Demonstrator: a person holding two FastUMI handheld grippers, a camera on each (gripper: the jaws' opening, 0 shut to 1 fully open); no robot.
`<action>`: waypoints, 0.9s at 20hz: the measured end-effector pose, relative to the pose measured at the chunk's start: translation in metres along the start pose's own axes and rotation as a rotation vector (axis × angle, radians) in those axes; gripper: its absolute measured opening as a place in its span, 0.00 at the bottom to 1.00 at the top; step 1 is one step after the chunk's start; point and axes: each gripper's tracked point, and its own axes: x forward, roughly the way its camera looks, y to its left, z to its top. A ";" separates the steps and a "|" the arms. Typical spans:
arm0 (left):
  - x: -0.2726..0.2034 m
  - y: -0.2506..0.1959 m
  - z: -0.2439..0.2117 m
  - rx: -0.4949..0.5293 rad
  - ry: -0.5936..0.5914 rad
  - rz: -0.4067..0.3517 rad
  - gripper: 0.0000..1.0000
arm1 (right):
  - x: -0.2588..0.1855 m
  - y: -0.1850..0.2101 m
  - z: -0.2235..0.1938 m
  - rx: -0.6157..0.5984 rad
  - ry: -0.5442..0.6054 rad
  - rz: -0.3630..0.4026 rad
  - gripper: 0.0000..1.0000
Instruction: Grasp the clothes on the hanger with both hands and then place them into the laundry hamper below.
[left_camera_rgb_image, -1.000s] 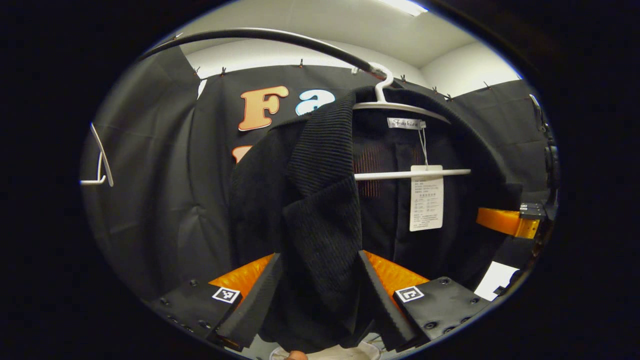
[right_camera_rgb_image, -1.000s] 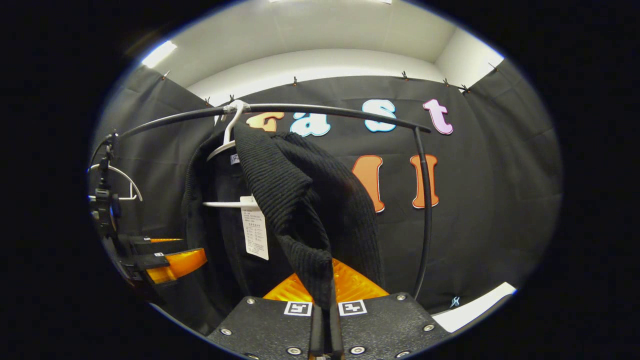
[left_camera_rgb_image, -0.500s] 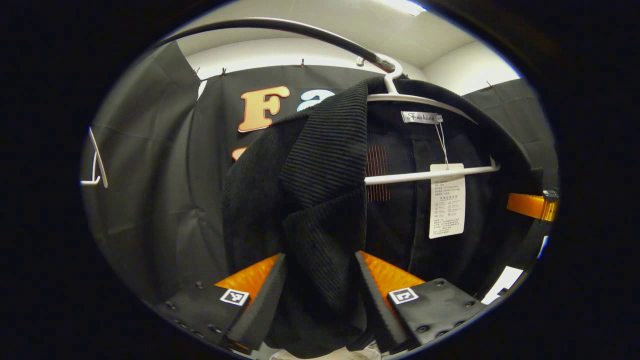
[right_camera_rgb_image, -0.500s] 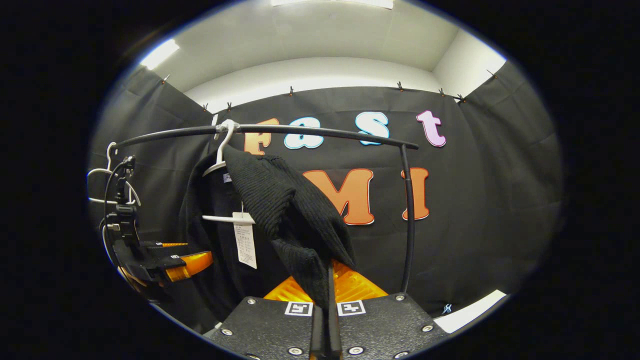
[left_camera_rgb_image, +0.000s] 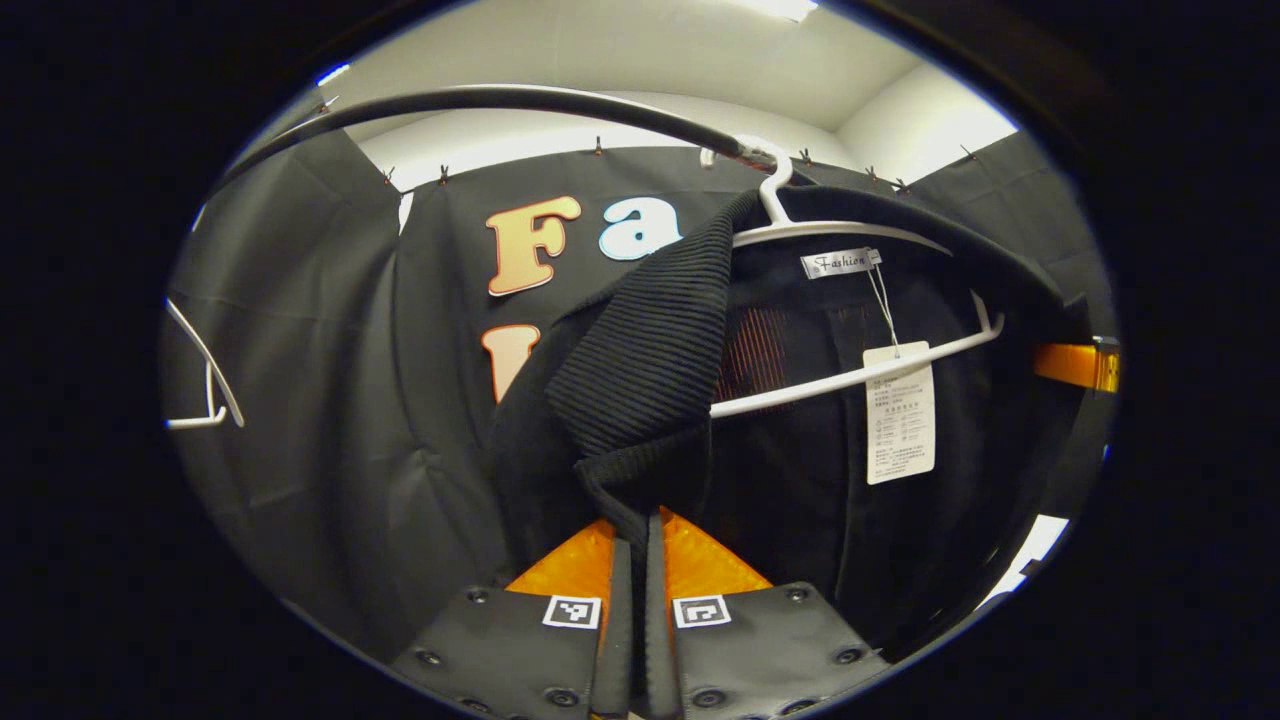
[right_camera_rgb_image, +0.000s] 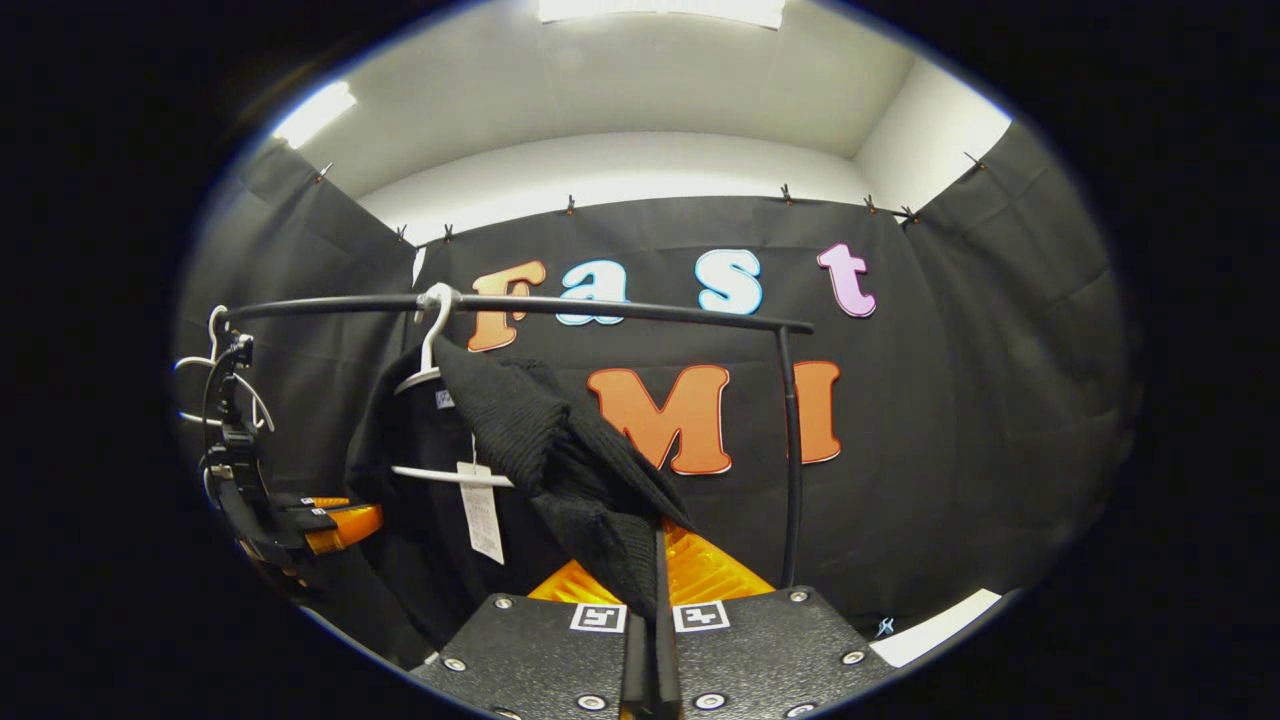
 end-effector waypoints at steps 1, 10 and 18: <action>-0.001 0.001 0.004 -0.014 -0.001 0.002 0.13 | 0.001 -0.004 0.006 0.001 -0.012 -0.006 0.03; -0.031 0.055 0.049 -0.058 -0.107 0.095 0.10 | 0.022 -0.052 0.036 0.042 -0.063 -0.086 0.02; -0.043 0.065 0.069 -0.056 -0.148 0.121 0.10 | 0.044 -0.055 -0.017 0.160 0.020 -0.025 0.02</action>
